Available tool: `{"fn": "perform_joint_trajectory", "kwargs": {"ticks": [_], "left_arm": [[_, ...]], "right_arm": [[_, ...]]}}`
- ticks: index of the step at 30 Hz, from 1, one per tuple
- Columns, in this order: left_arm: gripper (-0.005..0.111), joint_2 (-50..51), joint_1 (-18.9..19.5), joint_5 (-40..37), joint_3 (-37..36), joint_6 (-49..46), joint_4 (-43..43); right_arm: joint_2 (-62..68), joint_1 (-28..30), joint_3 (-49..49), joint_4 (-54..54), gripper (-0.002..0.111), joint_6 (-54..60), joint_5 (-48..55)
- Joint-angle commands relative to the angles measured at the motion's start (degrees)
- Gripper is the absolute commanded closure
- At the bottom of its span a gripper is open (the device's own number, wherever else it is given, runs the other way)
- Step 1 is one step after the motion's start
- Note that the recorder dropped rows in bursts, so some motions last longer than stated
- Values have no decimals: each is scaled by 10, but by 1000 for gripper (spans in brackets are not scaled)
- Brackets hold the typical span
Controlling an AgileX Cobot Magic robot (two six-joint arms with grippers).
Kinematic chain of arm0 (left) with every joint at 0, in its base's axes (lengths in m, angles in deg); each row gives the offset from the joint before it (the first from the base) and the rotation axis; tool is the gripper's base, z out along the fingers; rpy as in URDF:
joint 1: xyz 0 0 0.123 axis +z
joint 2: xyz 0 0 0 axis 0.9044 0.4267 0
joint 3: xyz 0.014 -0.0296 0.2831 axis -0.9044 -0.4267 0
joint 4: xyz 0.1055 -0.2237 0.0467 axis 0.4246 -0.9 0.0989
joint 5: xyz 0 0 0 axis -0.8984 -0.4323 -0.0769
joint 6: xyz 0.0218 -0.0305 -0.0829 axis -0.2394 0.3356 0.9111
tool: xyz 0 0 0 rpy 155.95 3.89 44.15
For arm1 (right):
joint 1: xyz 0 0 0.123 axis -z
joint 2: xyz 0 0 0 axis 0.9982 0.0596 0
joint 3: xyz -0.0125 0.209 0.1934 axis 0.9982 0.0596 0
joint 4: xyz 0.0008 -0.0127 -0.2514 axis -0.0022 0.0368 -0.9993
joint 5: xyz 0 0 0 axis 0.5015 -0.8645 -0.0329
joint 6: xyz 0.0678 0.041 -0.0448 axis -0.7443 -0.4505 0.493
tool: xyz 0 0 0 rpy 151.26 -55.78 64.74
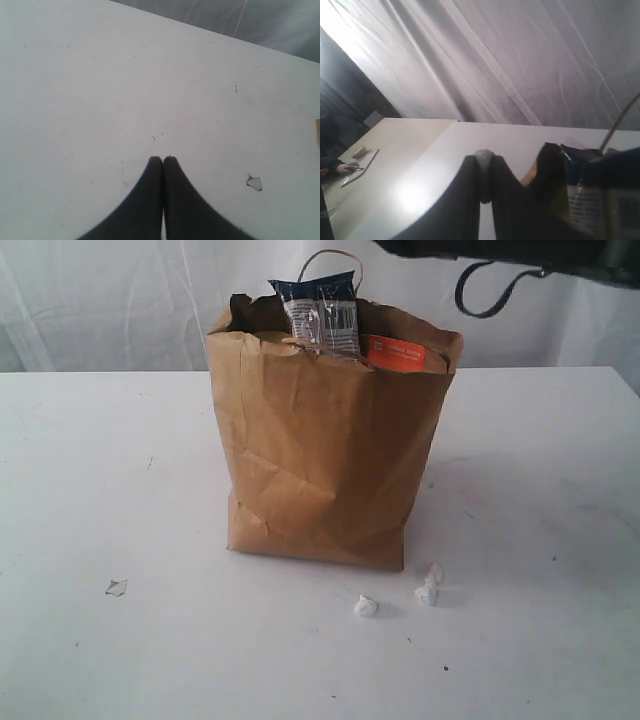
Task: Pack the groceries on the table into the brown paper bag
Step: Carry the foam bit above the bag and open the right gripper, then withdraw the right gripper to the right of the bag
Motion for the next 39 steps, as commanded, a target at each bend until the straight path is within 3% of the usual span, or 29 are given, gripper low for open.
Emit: {"fn": "perform_joint_trajectory", "kwargs": {"ticks": [1,4,7,13,21,25,29,32,35,39], "left_arm": [[107,-3,2,0,-3,0,2],[107,-3,2,0,-3,0,2],[107,-3,2,0,-3,0,2],[107,-3,2,0,-3,0,2],[107,-3,2,0,-3,0,2],[107,-3,2,0,-3,0,2],[107,-3,2,0,-3,0,2],[107,-3,2,0,-3,0,2],[107,-3,2,0,-3,0,2],[107,-3,2,0,-3,0,2]], "right_arm": [[31,0,-5,0,108,4,-10],[38,0,-5,-51,103,5,-10],[38,0,-5,-106,91,1,-5],[38,0,-5,-106,72,1,-9],[10,0,-5,-113,70,1,-4],[-26,0,-5,-182,70,7,-11],[-70,0,-5,-435,70,13,-76],[-111,0,-5,-763,87,-197,-102],[-120,0,-5,-989,107,-376,-58],[-107,40,3,-1188,108,-698,37]]}}
